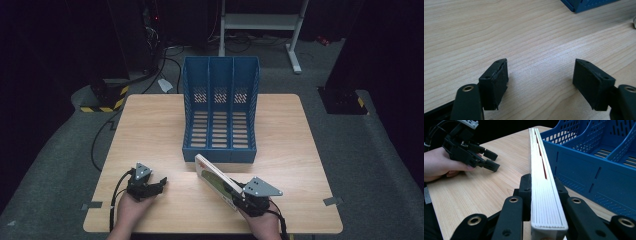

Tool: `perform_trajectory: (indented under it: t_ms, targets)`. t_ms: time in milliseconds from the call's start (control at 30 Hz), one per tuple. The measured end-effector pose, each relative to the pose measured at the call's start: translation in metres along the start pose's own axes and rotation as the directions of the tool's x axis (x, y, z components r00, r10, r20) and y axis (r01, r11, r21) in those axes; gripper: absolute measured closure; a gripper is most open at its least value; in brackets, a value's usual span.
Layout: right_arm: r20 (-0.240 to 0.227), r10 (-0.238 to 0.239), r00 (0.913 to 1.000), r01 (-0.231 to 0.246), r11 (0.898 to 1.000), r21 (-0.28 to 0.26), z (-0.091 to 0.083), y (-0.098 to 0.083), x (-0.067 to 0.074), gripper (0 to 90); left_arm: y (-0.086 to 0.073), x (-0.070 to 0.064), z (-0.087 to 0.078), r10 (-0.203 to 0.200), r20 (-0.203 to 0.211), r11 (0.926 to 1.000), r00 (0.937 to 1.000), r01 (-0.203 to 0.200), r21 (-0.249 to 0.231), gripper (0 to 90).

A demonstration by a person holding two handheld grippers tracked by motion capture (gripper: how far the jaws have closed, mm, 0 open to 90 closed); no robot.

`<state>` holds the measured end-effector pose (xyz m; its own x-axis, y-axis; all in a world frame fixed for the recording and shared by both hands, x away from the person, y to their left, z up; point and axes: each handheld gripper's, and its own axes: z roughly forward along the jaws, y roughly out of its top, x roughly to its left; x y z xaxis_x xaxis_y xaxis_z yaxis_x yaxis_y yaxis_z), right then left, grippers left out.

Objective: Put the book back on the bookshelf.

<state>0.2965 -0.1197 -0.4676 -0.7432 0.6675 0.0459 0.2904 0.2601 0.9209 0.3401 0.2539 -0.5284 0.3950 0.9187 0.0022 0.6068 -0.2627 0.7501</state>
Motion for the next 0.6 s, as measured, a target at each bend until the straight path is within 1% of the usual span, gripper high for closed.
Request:
perform_trajectory:
  t_ms: [233,433,600]
  targets:
    - [0.000,-0.004,1.0000,0.004,1.000,-0.004,-0.002,0.003,0.000,75.5,0.000,0.000,0.000,0.000,-0.001,1.0000,1.0000,0.000,0.002,28.4]
    - [0.005,0.000,1.0000,0.000,1.000,-0.018,-0.007,0.007,-0.003,75.5,0.000,0.000,0.000,0.002,-0.001,1.0000,1.0000,-0.002,0.003,28.4]
    - [0.010,-0.006,0.9999,0.006,1.000,-0.024,-0.011,0.011,-0.004,75.5,0.000,0.000,0.000,0.003,0.000,1.0000,1.0000,-0.003,0.004,28.4]
